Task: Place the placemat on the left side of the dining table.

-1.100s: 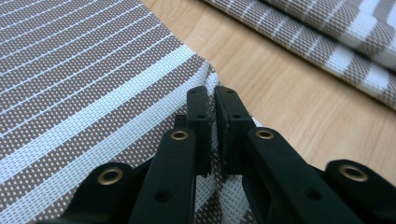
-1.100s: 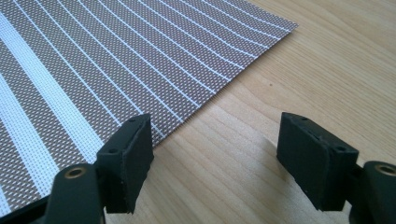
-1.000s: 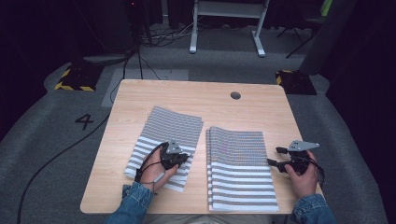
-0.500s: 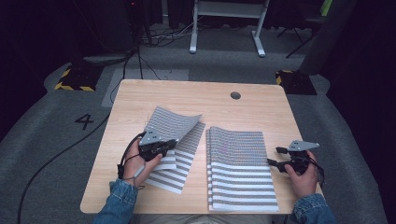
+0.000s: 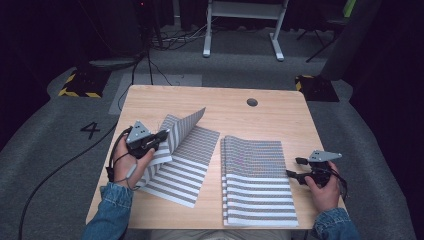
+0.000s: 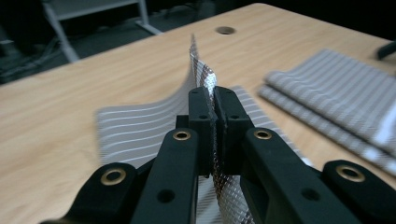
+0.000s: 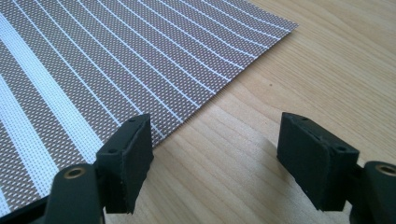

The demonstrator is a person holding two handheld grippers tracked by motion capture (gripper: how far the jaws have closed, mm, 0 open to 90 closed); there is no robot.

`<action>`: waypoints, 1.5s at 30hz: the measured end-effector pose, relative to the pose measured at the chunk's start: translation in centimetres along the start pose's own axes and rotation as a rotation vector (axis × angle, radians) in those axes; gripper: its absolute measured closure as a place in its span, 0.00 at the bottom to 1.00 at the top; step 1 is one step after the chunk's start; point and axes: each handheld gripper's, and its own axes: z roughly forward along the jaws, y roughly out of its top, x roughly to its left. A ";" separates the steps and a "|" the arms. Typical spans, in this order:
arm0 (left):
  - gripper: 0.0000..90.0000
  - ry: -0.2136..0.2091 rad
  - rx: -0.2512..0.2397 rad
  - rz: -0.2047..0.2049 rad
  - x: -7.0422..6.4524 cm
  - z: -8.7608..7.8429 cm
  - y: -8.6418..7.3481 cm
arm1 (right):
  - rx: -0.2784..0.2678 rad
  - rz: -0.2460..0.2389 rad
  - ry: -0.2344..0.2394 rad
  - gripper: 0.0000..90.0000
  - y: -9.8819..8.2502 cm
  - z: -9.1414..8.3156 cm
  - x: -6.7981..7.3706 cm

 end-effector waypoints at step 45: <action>0.36 0.128 0.174 -0.015 -1.3 0.5 -0.3 | 0.000 0.001 0.000 0.30 0.0 0.0 0.0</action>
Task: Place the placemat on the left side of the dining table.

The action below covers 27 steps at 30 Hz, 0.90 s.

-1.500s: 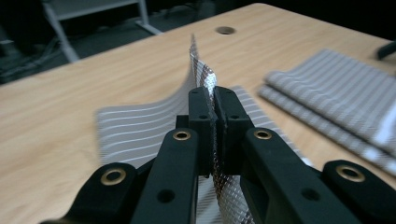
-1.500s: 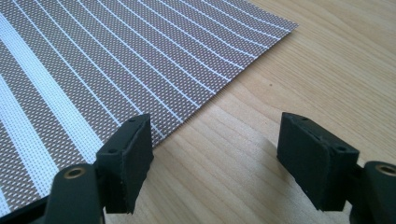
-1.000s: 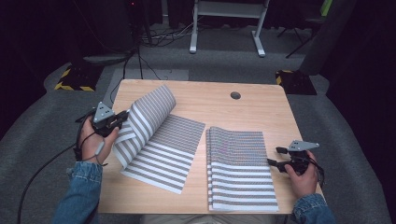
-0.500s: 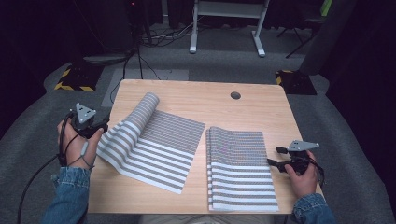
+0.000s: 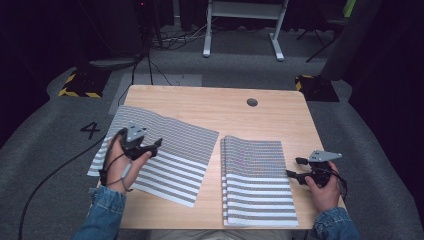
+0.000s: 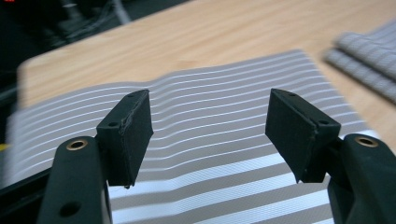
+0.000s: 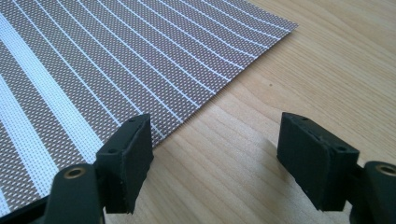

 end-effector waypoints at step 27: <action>0.28 -0.196 0.224 0.081 -10.1 10.6 -2.2 | 0.000 0.000 0.000 0.30 0.0 0.0 0.0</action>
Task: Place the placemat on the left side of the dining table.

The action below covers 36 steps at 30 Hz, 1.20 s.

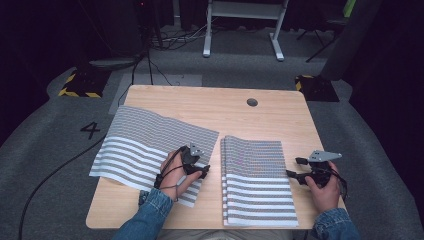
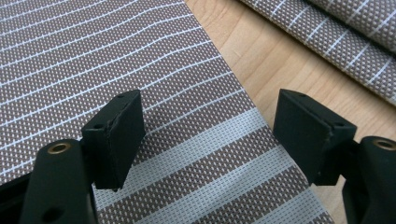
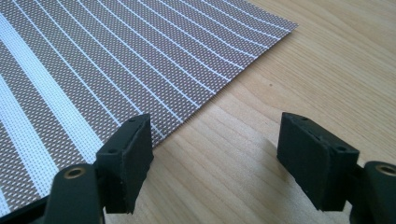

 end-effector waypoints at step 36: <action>0.97 -0.088 -0.283 0.068 1.2 -5.4 1.4 | 0.000 -0.001 0.003 0.29 0.0 0.0 0.0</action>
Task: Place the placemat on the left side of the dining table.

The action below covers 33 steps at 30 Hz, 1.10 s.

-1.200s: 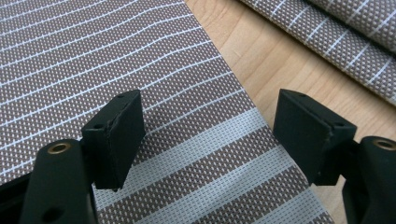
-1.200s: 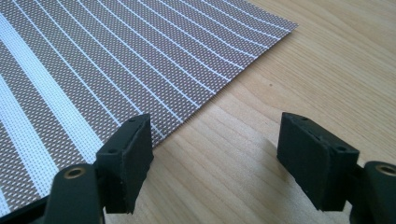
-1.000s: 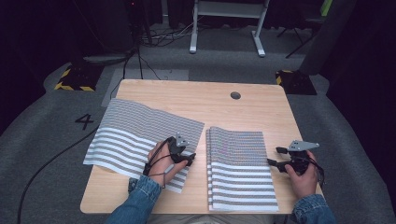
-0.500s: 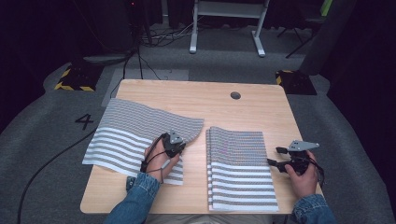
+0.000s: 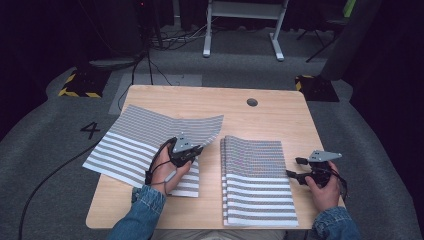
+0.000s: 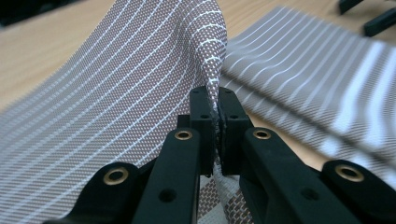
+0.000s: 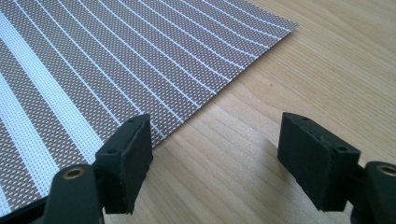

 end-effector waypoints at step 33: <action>0.93 -0.358 0.054 0.117 -7.5 -7.2 -4.5 | 0.003 -0.002 0.004 0.28 0.0 0.0 0.0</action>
